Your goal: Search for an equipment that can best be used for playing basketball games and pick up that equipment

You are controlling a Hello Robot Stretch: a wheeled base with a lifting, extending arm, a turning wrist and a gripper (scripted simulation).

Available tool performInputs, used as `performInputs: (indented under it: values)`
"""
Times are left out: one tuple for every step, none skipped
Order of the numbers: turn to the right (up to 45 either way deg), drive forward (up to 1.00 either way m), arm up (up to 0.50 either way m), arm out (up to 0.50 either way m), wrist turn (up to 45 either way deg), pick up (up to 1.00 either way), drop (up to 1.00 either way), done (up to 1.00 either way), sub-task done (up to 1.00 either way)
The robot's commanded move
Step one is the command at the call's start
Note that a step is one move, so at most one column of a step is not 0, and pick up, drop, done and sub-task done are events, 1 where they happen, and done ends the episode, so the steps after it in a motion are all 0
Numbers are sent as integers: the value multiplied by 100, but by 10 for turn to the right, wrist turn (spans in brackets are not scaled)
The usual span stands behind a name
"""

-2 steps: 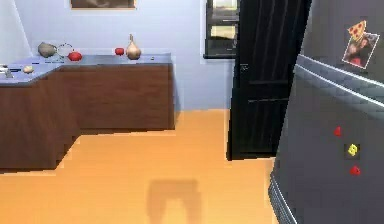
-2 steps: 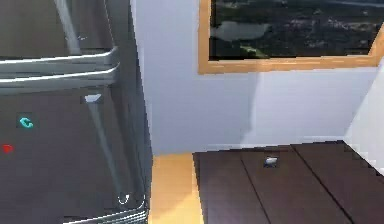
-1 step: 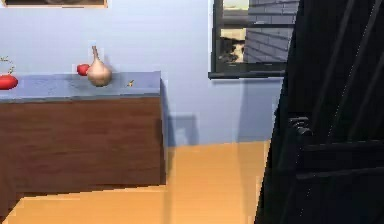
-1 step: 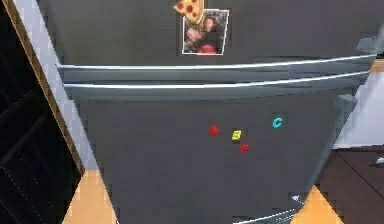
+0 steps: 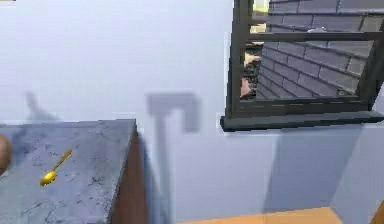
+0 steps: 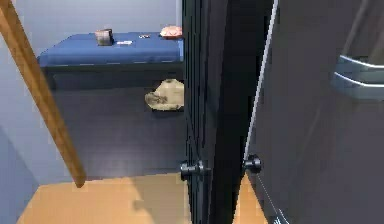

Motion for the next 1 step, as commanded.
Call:
performInputs:
  values:
    - [210, 0, 0, 0, 0, 0, 0, 0, 0]
